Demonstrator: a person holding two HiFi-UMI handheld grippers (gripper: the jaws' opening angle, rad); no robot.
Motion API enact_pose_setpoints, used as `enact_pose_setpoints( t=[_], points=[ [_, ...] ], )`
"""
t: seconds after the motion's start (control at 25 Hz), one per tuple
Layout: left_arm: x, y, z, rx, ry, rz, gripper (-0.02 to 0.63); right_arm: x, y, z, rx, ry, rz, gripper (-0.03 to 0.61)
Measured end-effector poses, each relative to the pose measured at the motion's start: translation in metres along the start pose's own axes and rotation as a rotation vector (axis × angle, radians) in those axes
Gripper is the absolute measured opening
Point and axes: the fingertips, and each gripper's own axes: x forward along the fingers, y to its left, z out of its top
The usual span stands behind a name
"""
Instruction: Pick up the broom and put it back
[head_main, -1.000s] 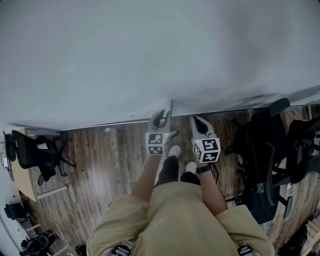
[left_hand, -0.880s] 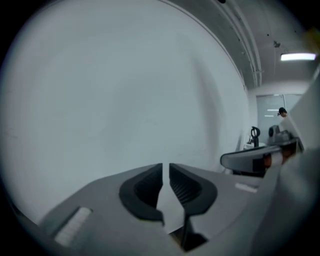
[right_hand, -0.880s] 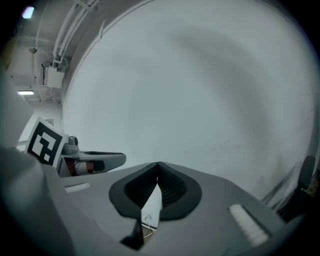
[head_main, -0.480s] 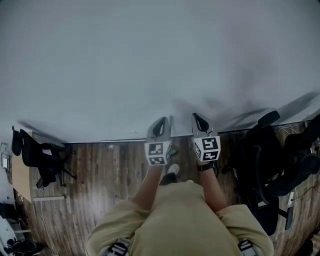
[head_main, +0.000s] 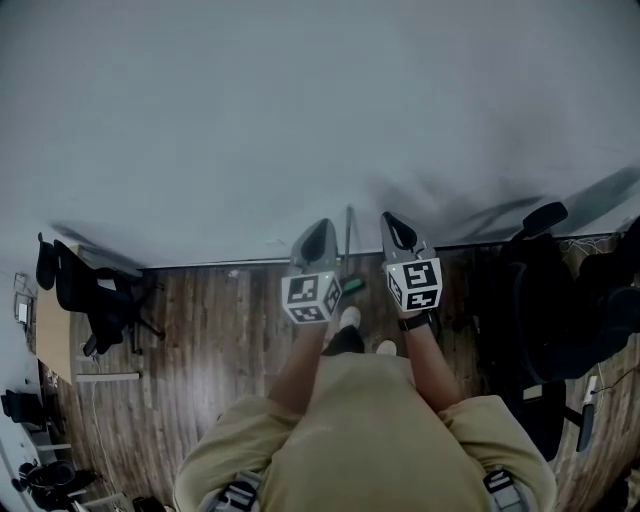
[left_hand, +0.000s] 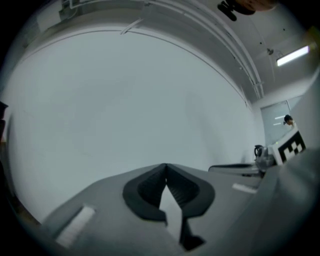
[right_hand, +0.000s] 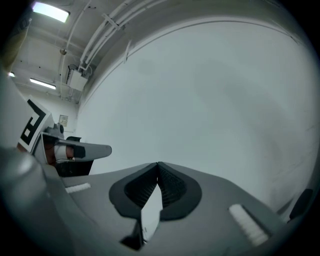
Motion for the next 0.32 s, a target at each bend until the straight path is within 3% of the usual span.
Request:
enact_pose_setpoints(
  t=[0.32],
  points=[
    [-0.03, -0.005, 0.019, -0.015, -0.029, 0.013, 0.002, -0.035, 0.031, 0.016, -0.079, -0.016, 0.028, 0.006]
  ],
)
